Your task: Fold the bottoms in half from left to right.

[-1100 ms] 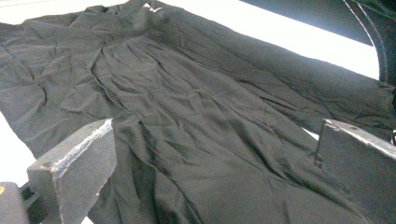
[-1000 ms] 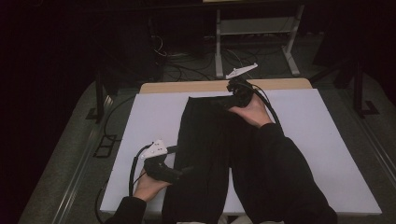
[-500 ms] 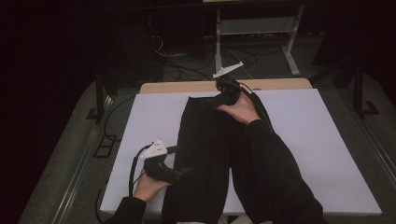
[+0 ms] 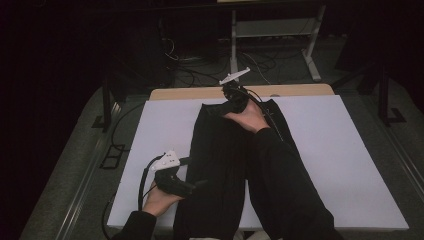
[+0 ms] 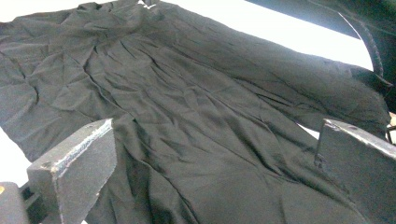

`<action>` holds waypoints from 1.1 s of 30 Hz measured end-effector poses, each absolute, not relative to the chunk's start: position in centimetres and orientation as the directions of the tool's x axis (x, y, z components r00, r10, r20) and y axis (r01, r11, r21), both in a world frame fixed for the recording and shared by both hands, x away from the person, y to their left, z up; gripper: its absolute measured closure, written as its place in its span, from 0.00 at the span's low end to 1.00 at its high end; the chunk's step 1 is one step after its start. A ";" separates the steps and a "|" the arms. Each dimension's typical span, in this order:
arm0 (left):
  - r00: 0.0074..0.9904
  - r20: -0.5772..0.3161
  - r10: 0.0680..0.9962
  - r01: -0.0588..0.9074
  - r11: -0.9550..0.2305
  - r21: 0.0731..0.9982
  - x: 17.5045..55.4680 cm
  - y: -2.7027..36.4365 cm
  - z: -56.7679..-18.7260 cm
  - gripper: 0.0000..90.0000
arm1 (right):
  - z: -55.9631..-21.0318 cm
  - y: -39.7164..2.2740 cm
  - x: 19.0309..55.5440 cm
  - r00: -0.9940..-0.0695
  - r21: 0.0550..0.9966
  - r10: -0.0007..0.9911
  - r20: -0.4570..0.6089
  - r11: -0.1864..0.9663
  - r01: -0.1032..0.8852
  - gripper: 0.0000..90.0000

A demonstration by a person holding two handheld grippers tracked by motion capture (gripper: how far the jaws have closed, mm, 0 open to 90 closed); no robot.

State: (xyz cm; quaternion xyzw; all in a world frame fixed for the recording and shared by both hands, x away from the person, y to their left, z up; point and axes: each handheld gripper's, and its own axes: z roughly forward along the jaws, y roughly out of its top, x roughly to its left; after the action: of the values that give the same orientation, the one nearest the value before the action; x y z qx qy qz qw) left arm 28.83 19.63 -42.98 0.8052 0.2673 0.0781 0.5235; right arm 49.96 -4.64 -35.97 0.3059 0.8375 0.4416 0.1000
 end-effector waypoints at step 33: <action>0.836 -0.153 0.527 0.342 -0.282 0.897 28.9 20.2 -42.7 0.00 | -39.2 0.0 52.2 -0.706 0.820 0.695 0.139 0.318 0.475 0.01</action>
State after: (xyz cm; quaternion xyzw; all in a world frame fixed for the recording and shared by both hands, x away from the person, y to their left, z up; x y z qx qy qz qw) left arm 28.90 20.17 -42.71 0.7958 0.2728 0.0865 0.5337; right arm 52.18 -0.03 -39.17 0.3642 0.8029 0.4562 0.1205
